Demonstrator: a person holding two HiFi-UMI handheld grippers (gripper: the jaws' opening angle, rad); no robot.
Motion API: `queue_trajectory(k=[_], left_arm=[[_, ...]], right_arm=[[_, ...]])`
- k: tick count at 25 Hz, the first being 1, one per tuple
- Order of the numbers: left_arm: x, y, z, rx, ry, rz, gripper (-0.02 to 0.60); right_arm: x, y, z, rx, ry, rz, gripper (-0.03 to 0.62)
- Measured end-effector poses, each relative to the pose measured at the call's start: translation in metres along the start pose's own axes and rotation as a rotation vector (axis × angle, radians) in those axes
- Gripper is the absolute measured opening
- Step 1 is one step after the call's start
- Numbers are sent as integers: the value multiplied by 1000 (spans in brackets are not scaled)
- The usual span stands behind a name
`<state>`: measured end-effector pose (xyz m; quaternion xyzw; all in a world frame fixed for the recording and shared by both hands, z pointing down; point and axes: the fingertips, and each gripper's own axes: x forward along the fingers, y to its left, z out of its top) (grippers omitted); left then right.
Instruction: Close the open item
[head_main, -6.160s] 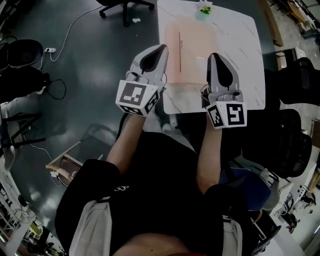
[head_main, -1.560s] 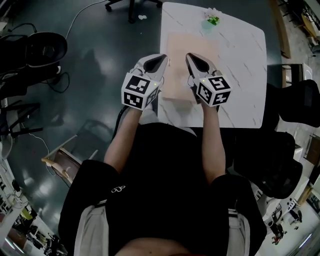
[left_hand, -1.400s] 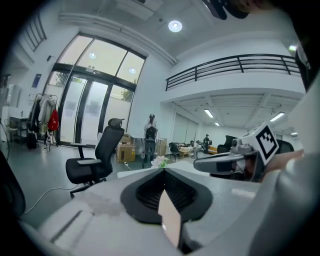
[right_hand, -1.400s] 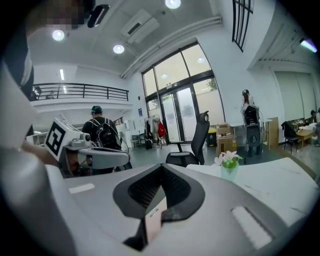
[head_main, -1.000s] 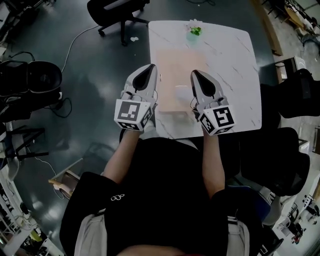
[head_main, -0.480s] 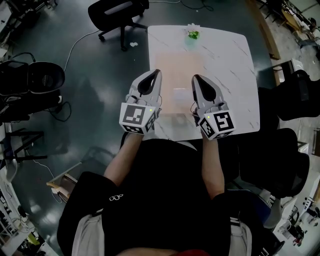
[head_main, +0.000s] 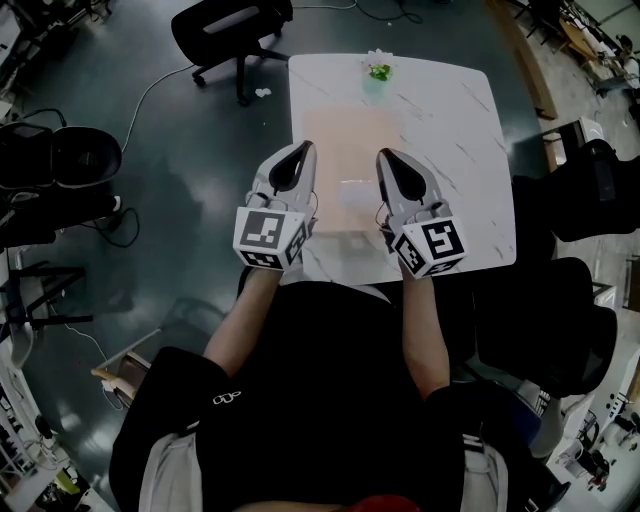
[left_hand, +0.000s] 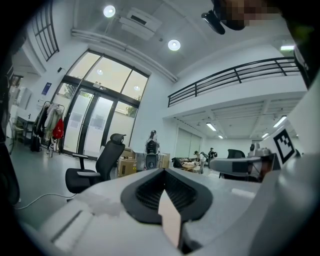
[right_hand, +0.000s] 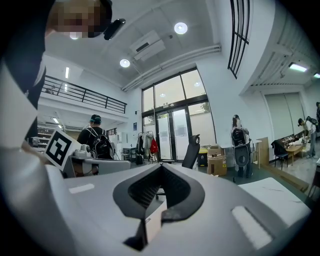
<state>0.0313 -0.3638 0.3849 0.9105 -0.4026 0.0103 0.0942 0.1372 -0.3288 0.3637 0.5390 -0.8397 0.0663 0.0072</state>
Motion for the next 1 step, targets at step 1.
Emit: queue_trajectory(k=[1], left_arm=[[1,-1,-1,0,4,0,-2]], right_arm=[[0,0,-1,2,2,2,-8]])
